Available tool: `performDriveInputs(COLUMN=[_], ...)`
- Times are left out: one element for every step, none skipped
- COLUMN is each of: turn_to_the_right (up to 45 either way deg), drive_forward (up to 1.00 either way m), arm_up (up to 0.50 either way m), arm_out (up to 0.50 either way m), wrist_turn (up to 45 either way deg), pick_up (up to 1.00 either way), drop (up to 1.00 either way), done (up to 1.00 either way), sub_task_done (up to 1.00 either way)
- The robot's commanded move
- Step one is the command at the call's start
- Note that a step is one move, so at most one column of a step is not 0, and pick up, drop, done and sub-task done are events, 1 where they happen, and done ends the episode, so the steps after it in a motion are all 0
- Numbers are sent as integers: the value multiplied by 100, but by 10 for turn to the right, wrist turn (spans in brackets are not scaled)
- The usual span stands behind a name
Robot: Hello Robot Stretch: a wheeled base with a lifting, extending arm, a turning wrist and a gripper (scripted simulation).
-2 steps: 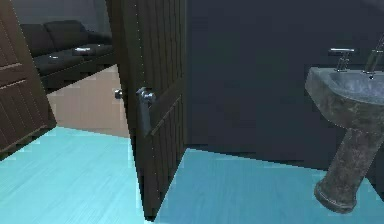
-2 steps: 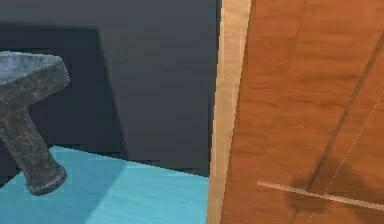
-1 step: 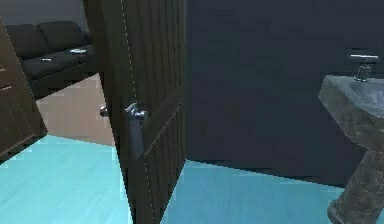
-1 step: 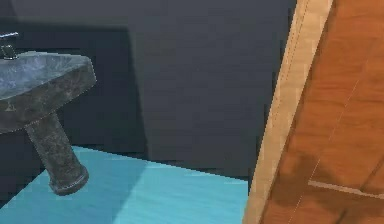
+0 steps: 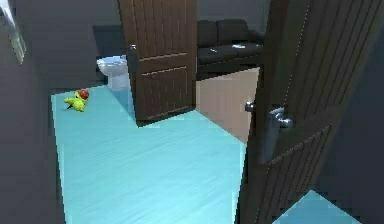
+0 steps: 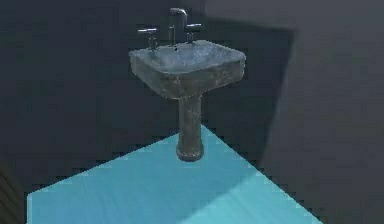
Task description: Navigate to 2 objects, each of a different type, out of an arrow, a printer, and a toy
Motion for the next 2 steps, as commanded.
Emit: performDriveInputs(turn_to_the_right=[0, -300], drive_forward=[85, 0], arm_up=[0, 0], arm_out=[0, 0], wrist_turn=[0, 0], pick_up=[0, 0], drop=[0, 0], done=[0, 0], sub_task_done=[0, 0])
